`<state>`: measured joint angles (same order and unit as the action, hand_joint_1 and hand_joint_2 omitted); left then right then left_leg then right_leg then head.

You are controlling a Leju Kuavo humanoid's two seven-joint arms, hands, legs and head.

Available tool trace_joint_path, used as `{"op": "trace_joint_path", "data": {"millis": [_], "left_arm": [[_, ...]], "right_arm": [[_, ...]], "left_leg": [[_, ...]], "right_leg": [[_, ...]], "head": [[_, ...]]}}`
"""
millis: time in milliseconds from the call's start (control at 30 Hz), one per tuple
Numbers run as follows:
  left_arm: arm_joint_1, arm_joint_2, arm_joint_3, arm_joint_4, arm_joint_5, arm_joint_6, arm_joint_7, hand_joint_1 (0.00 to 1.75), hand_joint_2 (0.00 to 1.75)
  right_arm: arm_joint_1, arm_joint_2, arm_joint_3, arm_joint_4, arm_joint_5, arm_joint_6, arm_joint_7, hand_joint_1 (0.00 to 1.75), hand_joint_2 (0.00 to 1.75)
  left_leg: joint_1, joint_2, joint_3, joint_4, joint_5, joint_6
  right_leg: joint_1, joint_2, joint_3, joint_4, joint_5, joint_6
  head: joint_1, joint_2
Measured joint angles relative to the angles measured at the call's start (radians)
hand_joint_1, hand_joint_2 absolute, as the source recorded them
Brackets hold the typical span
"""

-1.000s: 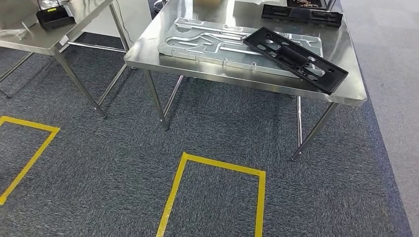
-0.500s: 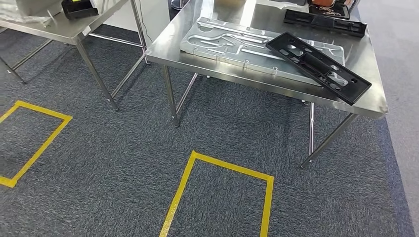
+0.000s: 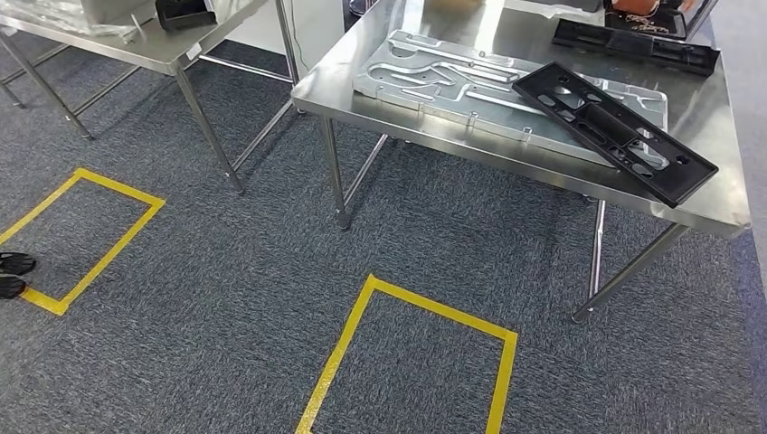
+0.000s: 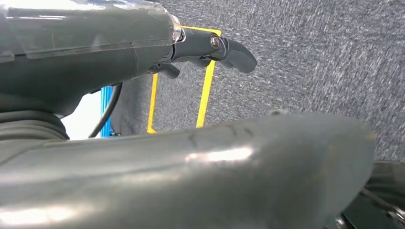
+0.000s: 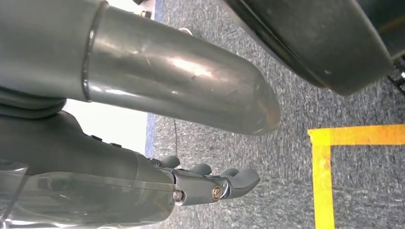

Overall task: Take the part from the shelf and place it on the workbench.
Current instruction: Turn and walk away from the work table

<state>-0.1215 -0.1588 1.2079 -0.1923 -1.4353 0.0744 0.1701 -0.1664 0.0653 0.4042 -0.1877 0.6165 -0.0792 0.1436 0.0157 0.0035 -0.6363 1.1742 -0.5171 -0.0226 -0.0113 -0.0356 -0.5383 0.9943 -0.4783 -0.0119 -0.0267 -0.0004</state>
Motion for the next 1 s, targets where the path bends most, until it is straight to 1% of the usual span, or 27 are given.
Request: {"op": "trace_joint_path", "data": {"millis": [33, 67, 100, 167, 200, 233, 267, 300, 367, 400, 433, 467, 500, 533, 567, 600, 633, 667, 700, 733, 767, 800, 867, 900, 933, 967, 1000], "left_arm": [[-0.003, 0.0, 0.0, 0.0, -0.001, -0.002, 0.001, 0.0, 0.0], [-0.007, -0.001, 0.0, 0.0, -0.002, -0.005, 0.002, 0.0, 0.0], [-0.01, -0.001, 0.0, 0.0, -0.002, -0.008, 0.005, 0.0, 0.0], [-0.013, -0.002, 0.0, 0.0, -0.003, -0.014, 0.01, 0.0, 0.0], [-0.013, -0.003, 0.0, 0.0, -0.004, -0.018, 0.012, 0.0, 0.0], [-0.013, -0.004, 0.0, 0.0, -0.004, -0.021, 0.014, 0.0, 0.0], [-0.014, -0.006, 0.0, 0.0, -0.004, -0.024, 0.015, 0.0, 0.0], [-0.016, -0.007, 0.0, 0.0, -0.005, -0.026, 0.016, 0.0, 0.0], [-0.019, -0.009, 0.0, 0.0, -0.006, -0.029, 0.016, 0.0, 0.0], [-0.02, -0.01, 0.0, 0.0, -0.006, -0.03, 0.016, 0.0, 0.0], [-0.02, -0.01, 0.0, 0.0, -0.008, -0.031, 0.016, 0.0, 0.0], [-0.021, -0.011, 0.0, 0.0, -0.009, -0.032, 0.017, 0.0, 0.0], [-0.022, -0.013, 0.0, 0.0, -0.011, -0.033, 0.018, 0.0, 0.0], [-0.023, -0.016, 0.0, 0.0, -0.012, -0.035, 0.018, 0.0, 0.0], [-0.025, -0.018, 0.0, 0.001, -0.013, -0.036, 0.018, 0.0, 0.44], [-0.026, -0.021, 0.0, 0.001, -0.013, -0.037, 0.018, 0.0, 0.87], [-0.027, -0.023, 0.0, 0.001, -0.014, -0.037, 0.018, 0.0, 1.31], [-0.028, -0.023, 0.0, 0.001, -0.014, -0.037, 0.017, 0.0, 1.75], [-0.027, -0.024, 0.0, 0.001, -0.015, -0.036, 0.016, 0.0, 1.75], [-0.027, -0.024, 0.0, 0.001, -0.015, -0.035, 0.015, 0.0, 1.75], [-0.028, -0.024, 0.0, 0.001, -0.016, -0.034, 0.014, 0.0, 1.75], [-0.029, -0.024, 0.0, 0.001, -0.015, -0.032, 0.012, 0.0, 1.75], [-0.03, -0.024, 0.0, 0.001, -0.013, -0.029, 0.01, 0.0, 1.75], [-0.029, -0.024, 0.0, 0.001, -0.013, -0.028, 0.009, 0.0, 1.75], [-0.028, -0.024, 0.0, 0.001, -0.012, -0.028, 0.008, 0.0, 1.75], [-0.026, -0.024, 0.0, 0.001, -0.013, -0.028, 0.008, 0.0, 1.75], [-0.025, -0.024, 0.0, 0.001, -0.014, -0.029, 0.007, 0.0, 1.75]], "right_arm": [[-0.001, 0.0, 0.0, 0.0, 0.0, 0.0, 0.003, 0.0, 0.0], [-0.002, 0.001, 0.0, 0.0, 0.0, 0.0, 0.005, 0.0, 0.0], [-0.002, 0.001, 0.0, 0.0, 0.0, 0.0, 0.007, 0.0, 0.0], [-0.004, 0.001, 0.0, 0.0, 0.0, 0.0, 0.012, 0.0, 0.0], [-0.005, 0.001, 0.0, 0.0, 0.0, 0.0, 0.013, 0.0, 0.0], [-0.005, 0.001, 0.0, 0.0, 0.001, 0.0, 0.016, 0.0, 0.0], [-0.006, 0.001, 0.0, 0.0, 0.001, 0.0, 0.018, 0.0, 0.0], [-0.005, 0.001, -0.001, 0.0, 0.003, 0.0, 0.021, 0.0, 0.0], [-0.004, 0.0, -0.001, 0.0, 0.006, 0.0, 0.027, 0.0, 0.0], [-0.003, 0.0, -0.001, 0.0, 0.008, 0.0, 0.03, 0.0, 0.0], [-0.003, 0.0, -0.001, 0.0, 0.01, 0.0, 0.032, 0.0, 0.0], [-0.002, 0.0, -0.001, 0.0, 0.012, 0.0, 0.033, 0.0, 0.0], [-0.002, 0.0, -0.001, 0.0, 0.014, 0.0, 0.034, 0.0, 0.0], [-0.002, -0.001, -0.001, 0.0, 0.016, 0.0, 0.034, 0.0, 0.0], [-0.002, -0.003, -0.001, 0.0, 0.017, 0.0, 0.034, 0.0, 0.0], [-0.003, -0.004, -0.001, 0.0, 0.018, 0.0, 0.035, 0.0, 0.0], [-0.003, -0.004, -0.001, 0.0, 0.018, -0.001, 0.036, 0.0, 0.0], [-0.004, -0.004, -0.001, 0.0, 0.019, -0.001, 0.038, 0.0, 0.0], [-0.004, -0.003, -0.001, 0.0, 0.02, -0.002, 0.039, 0.0, 0.0], [-0.003, -0.003, -0.001, 0.0, 0.021, -0.002, 0.041, 0.0, 0.0], [-0.003, -0.002, -0.001, 0.0, 0.022, -0.003, 0.043, 0.0, 0.0], [-0.002, -0.002, -0.001, 0.0, 0.023, -0.003, 0.044, 0.0, 0.0], [0.0, -0.002, -0.002, 0.0, 0.026, -0.002, 0.046, 0.0, 0.0], [0.002, -0.002, -0.002, 0.0, 0.027, -0.002, 0.047, 0.0, 0.0], [0.003, -0.002, -0.002, 0.0, 0.028, -0.002, 0.049, 0.0, 0.0], [0.003, -0.002, -0.002, 0.0, 0.03, -0.001, 0.05, 0.0, 0.0], [0.003, -0.002, -0.002, 0.0, 0.031, 0.0, 0.052, 0.0, 0.0]], "left_leg": [[-0.002, 0.012, 0.035, -0.069, 0.024, 0.003], [-0.004, 0.019, 0.06, -0.121, 0.04, 0.009], [-0.006, 0.024, 0.073, -0.149, 0.044, 0.016], [-0.009, 0.016, 0.073, -0.156, 0.044, 0.03], [-0.009, 0.012, 0.073, -0.16, 0.047, 0.036], [-0.008, 0.008, 0.073, -0.163, 0.05, 0.042], [-0.006, 0.005, 0.073, -0.166, 0.054, 0.048], [-0.005, 0.003, 0.072, -0.168, 0.056, 0.052], [-0.006, -0.006, 0.068, -0.168, 0.058, 0.056], [-0.007, -0.012, 0.067, -0.167, 0.058, 0.056], [-0.007, -0.018, 0.067, -0.167, 0.058, 0.056], [-0.007, -0.025, 0.068, -0.166, 0.058, 0.056], [-0.007, -0.032, 0.07, -0.166, 0.059, 0.055], [-0.008, -0.039, 0.071, -0.166, 0.059, 0.053], [-0.009, -0.045, 0.071, -0.165, 0.059, 0.049], [-0.009, -0.051, 0.069, -0.164, 0.06, 0.044], [-0.009, -0.055, 0.067, -0.165, 0.061, 0.038], [-0.008, -0.06, 0.066, -0.166, 0.063, 0.032], [-0.007, -0.062, 0.065, -0.166, 0.062, 0.026], [-0.007, -0.056, 0.061, -0.158, 0.056, 0.021], [-0.008, -0.046, 0.049, -0.133, 0.039, 0.017], [-0.007, -0.034, 0.028, -0.085, 0.01, 0.013], [-0.005, -0.019, -0.034, 0.05, -0.057, 0.007], [-0.004, -0.017, -0.058, 0.103, -0.075, 0.004], [-0.003, -0.015, -0.065, 0.122, -0.074, 0.002], [-0.003, -0.012, -0.053, 0.101, -0.054, 0.002], [-0.003, -0.007, -0.022, 0.042, -0.02, 0.003]], "right_leg": [[0.002, -0.005, 0.0, 0.005, -0.004, 0.005], [0.004, -0.009, -0.001, 0.009, -0.007, 0.01], [0.006, -0.012, -0.002, 0.012, -0.01, 0.015], [0.007, -0.019, -0.001, 0.013, -0.01, 0.025], [0.005, -0.017, -0.001, 0.015, -0.013, 0.031], [0.002, -0.01, -0.005, 0.027, -0.024, 0.037], [0.0, 0.001, -0.017, 0.056, -0.045, 0.043], [-0.002, 0.014, -0.04, 0.106, -0.076, 0.047], [-0.002, 0.026, -0.105, 0.24, -0.139, 0.05], [-0.002, 0.028, -0.127, 0.286, -0.15, 0.051], [-0.002, 0.029, -0.133, 0.296, -0.141, 0.049], [-0.002, 0.031, -0.118, 0.264, -0.112, 0.047], [-0.002, 0.037, -0.088, 0.2, -0.074, 0.042], [-0.001, 0.049, -0.054, 0.127, -0.041, 0.036], [0.0, 0.06, -0.026, 0.066, -0.018, 0.031], [0.002, 0.068, -0.01, 0.029, -0.008, 0.027], [0.004, 0.073, -0.005, 0.013, -0.008, 0.024], [0.006, 0.069, -0.004, 0.01, -0.007, 0.021], [0.004, 0.064, -0.003, 0.006, -0.005, 0.016], [0.001, 0.058, -0.001, 0.001, -0.001, 0.01], [-0.001, 0.051, 0.0, -0.004, 0.002, 0.003], [-0.003, 0.043, 0.001, -0.008, 0.004, -0.002], [0.0, 0.028, 0.0, -0.008, 0.003, -0.007], [0.001, 0.021, 0.0, -0.007, 0.003, -0.007], [0.001, 0.015, 0.0, -0.006, 0.002, -0.007], [0.001, 0.009, 0.0, -0.004, 0.0, -0.006], [0.001, 0.005, 0.001, -0.001, -0.002, -0.004]], "head": [[0.0, 0.0], [0.0, 0.0], [0.0, 0.0], [0.0, 0.0], [0.0, 0.0], [0.0, 0.0], [0.0, 0.0], [0.0, 0.0], [0.0, 0.0], [0.0, 0.0], [0.0, 0.0], [0.0, 0.0], [0.0, 0.0], [0.0, 0.0], [0.0, 0.0], [0.0, 0.0], [0.0, 0.0], [0.0, 0.0], [0.0, 0.0], [0.0, 0.0], [0.0, 0.0], [0.0, 0.0], [0.0, 0.0], [0.0, 0.0], [0.0, 0.0], [0.0, 0.0], [0.0, 0.0]]}}
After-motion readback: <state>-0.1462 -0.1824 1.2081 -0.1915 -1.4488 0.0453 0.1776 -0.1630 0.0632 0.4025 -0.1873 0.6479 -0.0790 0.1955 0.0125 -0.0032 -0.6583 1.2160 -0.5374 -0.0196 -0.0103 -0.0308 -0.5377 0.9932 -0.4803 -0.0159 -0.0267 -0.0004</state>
